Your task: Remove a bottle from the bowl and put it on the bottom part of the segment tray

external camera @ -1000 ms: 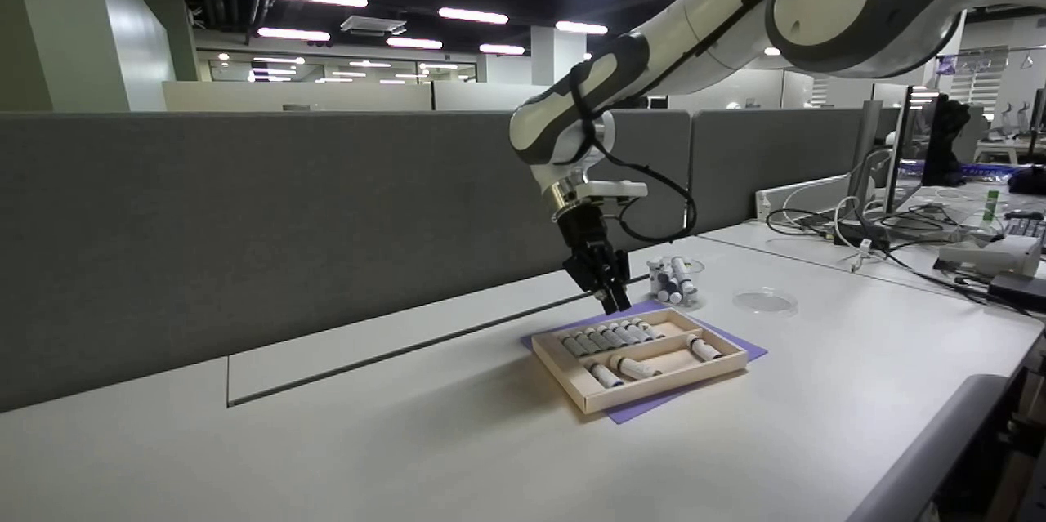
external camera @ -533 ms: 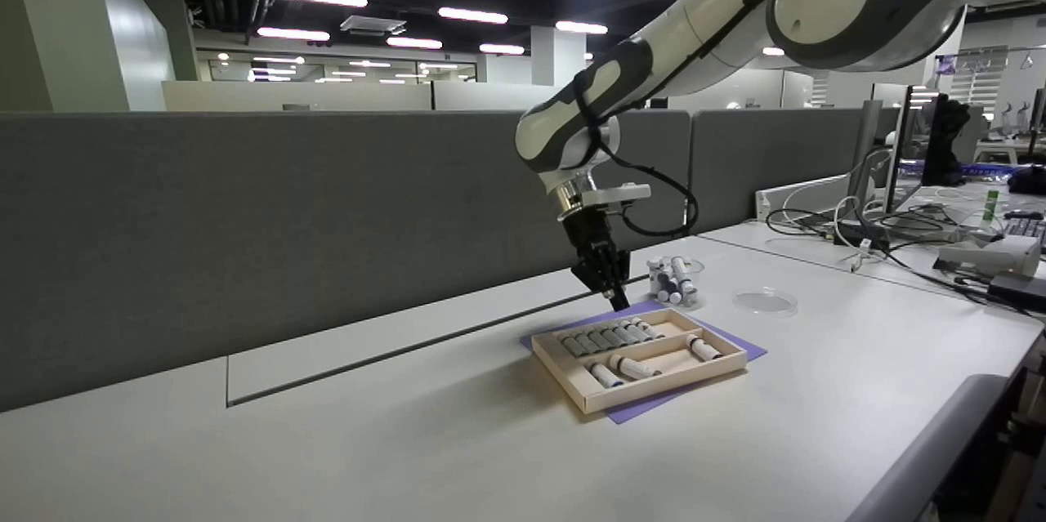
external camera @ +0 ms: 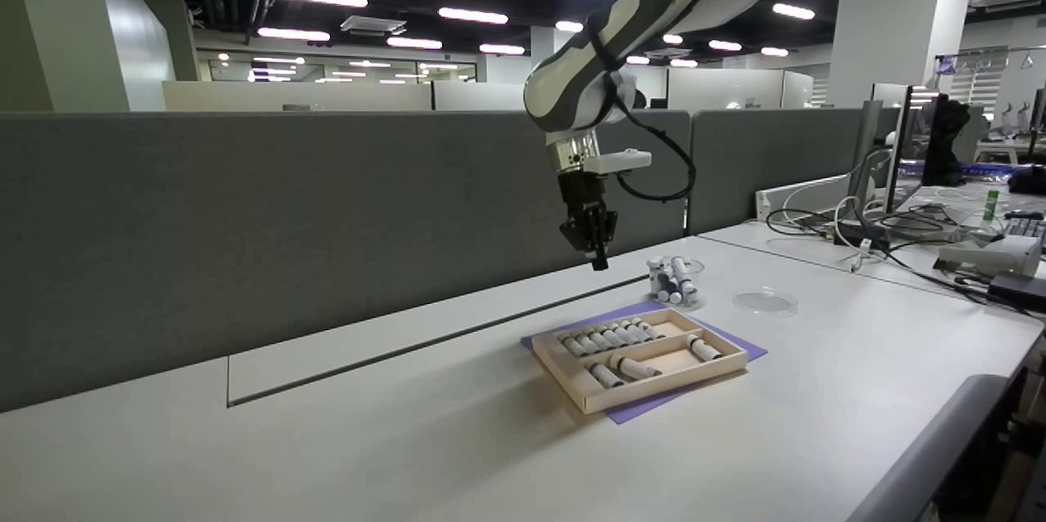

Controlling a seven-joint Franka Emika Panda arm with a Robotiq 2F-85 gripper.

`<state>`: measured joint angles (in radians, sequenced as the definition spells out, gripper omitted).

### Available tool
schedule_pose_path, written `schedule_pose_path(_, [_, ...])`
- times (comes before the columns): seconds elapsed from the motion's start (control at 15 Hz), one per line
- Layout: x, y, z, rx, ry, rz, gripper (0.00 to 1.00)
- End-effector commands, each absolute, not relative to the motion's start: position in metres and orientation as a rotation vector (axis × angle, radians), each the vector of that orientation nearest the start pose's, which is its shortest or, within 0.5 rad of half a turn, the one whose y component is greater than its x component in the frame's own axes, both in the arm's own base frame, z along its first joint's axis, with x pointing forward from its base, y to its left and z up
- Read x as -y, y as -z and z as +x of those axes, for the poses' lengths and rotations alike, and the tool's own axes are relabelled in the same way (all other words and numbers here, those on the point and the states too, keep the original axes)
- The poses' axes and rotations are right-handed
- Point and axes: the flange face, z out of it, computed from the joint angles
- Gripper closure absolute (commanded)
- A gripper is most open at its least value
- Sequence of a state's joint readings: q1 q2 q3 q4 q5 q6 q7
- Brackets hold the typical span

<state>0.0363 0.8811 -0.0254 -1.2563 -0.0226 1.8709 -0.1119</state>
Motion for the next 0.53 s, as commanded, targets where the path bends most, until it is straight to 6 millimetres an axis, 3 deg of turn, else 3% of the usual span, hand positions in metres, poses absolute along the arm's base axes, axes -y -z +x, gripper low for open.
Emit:
schedule_pose_path(0.0, [0.003,-0.257,0.685,0.189,-0.396,-3.138,1.00])
schedule_pose_path(0.13, [0.014,-0.278,0.664,0.168,-0.419,-3.126,1.00])
schedule_pose_path(0.2, [0.005,-0.257,0.695,0.185,-0.401,-3.132,1.00])
schedule_pose_path(0.33, [0.008,-0.268,0.690,0.178,-0.392,-3.131,1.00])
schedule_pose_path(0.47, [0.005,-0.260,0.691,0.185,-0.402,-3.128,1.00])
